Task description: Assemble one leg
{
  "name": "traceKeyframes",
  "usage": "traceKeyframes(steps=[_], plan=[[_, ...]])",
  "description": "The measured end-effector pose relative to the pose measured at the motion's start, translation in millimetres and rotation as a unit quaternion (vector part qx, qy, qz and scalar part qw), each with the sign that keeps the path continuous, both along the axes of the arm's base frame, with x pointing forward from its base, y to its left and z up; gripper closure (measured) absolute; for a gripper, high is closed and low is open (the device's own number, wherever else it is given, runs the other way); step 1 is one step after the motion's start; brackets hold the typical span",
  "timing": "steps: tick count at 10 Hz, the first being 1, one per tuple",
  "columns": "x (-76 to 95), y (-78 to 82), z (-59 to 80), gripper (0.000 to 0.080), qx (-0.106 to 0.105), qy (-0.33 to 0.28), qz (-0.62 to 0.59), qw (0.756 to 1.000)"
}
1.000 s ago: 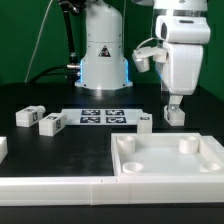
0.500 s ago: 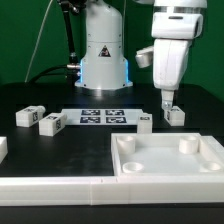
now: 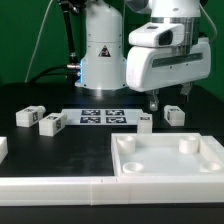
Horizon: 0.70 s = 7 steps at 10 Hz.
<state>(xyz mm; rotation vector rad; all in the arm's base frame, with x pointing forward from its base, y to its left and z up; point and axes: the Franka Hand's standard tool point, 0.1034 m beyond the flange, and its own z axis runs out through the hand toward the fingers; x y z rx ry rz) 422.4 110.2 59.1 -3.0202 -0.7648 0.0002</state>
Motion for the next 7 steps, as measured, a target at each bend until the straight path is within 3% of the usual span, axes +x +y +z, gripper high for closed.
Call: traceKeyframes(steps=[5, 7], plan=[[-5.0, 12.3, -2.2, 0.0151, 0.013, 0.007, -0.195, 0.981], [-24.8, 21.9, -6.7, 0.0151, 0.013, 0.011, -0.186, 0.982]])
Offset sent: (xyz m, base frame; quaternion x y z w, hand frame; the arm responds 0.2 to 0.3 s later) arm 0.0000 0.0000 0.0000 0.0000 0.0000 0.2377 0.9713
